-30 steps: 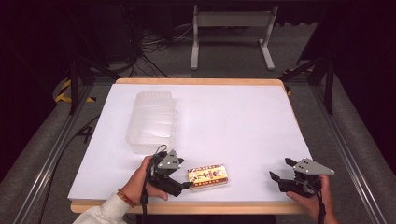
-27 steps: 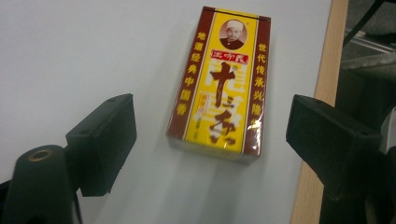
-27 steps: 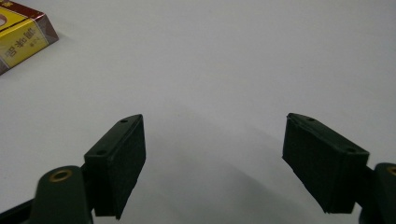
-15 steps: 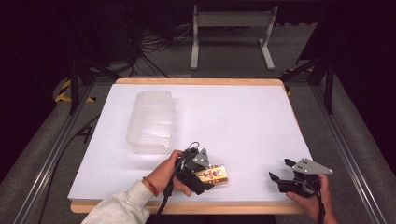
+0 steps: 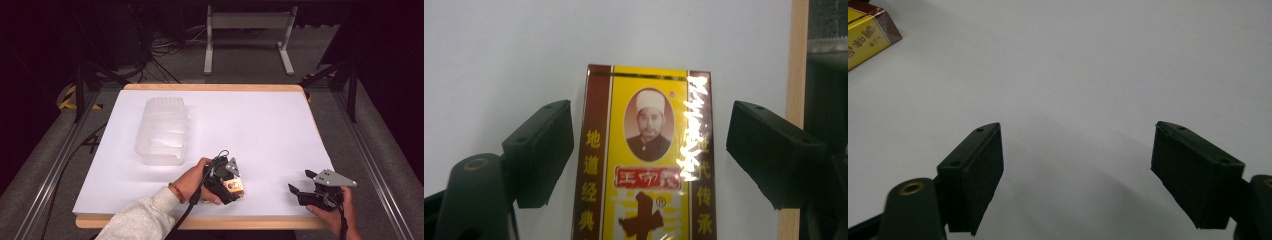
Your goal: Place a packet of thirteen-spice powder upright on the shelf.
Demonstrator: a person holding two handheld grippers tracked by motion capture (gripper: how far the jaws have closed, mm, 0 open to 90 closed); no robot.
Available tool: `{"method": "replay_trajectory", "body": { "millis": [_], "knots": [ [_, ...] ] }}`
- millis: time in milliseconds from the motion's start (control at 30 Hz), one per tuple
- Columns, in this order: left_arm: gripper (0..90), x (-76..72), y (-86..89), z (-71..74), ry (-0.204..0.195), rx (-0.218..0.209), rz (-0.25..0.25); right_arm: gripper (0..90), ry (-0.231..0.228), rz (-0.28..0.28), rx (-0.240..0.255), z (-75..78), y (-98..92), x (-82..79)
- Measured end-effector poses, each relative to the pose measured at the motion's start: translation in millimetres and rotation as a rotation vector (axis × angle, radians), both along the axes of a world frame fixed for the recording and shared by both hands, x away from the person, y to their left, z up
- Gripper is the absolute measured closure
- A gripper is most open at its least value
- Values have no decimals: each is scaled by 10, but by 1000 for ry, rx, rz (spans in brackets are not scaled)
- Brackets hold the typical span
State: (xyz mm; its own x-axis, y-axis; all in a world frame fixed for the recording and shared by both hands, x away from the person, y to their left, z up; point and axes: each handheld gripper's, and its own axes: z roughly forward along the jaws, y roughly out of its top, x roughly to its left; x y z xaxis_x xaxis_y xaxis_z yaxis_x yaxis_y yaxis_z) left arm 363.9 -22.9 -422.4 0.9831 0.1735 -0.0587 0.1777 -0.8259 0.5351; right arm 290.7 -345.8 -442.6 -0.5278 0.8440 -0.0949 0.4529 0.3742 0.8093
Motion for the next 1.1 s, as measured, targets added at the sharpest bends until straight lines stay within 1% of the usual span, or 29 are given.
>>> {"method": "replay_trajectory", "body": {
  "millis": [33,100,167,200,267,333,367,400,433,467,500,633,667,733,767,867,900,933,967,1000,1033,1067,1100],
  "knots": [
    [206,7,-23,-2,-2,9,-7,218,-2,1,2,3,-2,-2],
    [212,17,-57,-7,10,12,-10,218,-5,-1,1,9,-4,-6],
    [226,29,-73,-13,6,14,-18,218,-5,-1,2,11,-5,-6],
    [226,31,-106,-32,5,41,-15,218,-7,2,2,12,-5,-10],
    [226,39,-123,-46,7,46,-15,218,-9,5,2,14,-4,-12],
    [241,47,-156,-68,0,58,-18,218,-11,5,2,18,-1,-11],
    [243,48,-164,-66,4,58,-16,218,-11,6,4,19,1,-11],
    [253,52,-169,-58,3,65,-10,219,-10,7,3,19,3,-11],
    [275,67,-172,-50,-5,67,-21,219,-8,8,3,17,7,-11],
    [295,65,-172,-46,4,64,-11,219,-7,9,2,16,8,-11],
    [313,71,-173,-46,5,64,-12,219,-7,9,2,16,8,-11],
    [318,61,-172,-38,-5,67,-21,219,-9,9,4,20,7,-12],
    [318,56,-165,-33,-4,62,-17,219,-9,7,3,21,7,-13],
    [320,58,-140,-7,-19,45,-25,218,-11,6,4,24,4,-16],
    [321,50,-123,9,-24,39,-11,217,-11,7,6,25,3,-17],
    [321,44,-58,66,-48,8,7,217,-13,7,9,30,6,-18],
    [322,44,-58,66,-48,8,7,217,-14,9,9,31,9,-19],
    [322,46,-28,96,-63,-4,23,217,-14,9,9,31,9,-19],
    [322,44,23,145,-84,-28,55,217,-15,10,9,35,17,-23],
    [322,44,58,178,-95,-42,70,217,-15,12,9,36,19,-24],
    [322,44,58,178,-95,-42,70,216,-16,14,11,37,21,-26],
    [322,47,136,252,-108,-78,112,216,-17,13,9,38,25,-26],
    [322,50,174,289,-124,-97,129,215,-18,13,8,38,26,-25]
  ]
}}
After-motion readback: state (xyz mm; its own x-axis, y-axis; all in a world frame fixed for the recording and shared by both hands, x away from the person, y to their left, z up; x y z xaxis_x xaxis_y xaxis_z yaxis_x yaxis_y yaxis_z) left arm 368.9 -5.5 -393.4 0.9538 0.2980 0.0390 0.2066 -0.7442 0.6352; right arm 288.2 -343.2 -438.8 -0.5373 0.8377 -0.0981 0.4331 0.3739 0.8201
